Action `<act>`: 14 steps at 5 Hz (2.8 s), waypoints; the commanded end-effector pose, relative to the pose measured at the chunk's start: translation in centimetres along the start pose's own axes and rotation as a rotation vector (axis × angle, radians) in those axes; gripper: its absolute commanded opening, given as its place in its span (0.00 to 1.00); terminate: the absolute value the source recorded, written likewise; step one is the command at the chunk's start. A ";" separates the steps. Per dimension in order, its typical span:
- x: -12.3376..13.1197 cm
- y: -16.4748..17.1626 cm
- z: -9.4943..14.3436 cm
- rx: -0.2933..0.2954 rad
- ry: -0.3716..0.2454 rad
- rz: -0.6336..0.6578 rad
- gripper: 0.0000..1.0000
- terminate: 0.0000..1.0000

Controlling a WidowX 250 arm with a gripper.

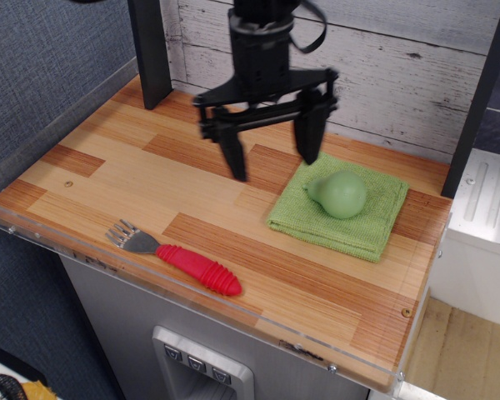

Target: Move green item towards the top of the counter.

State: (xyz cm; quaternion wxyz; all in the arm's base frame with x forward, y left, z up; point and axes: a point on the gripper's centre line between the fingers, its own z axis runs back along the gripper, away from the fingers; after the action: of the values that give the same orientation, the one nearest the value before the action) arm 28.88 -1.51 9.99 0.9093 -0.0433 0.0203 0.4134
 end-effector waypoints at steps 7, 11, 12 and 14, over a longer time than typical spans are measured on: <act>1.9 -6.7 -3.4 -0.062 -0.237 0.273 1.00 0.00; 4.4 -7.1 -6.3 0.015 -0.125 0.289 1.00 0.00; 4.8 -6.8 -6.8 0.030 -0.096 0.287 1.00 0.00; 5.3 -6.3 -5.4 -0.013 -0.044 0.238 0.00 0.00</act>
State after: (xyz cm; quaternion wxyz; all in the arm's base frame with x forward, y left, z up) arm 35.84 -3.20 1.92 0.8523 -0.0190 0.0338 0.5216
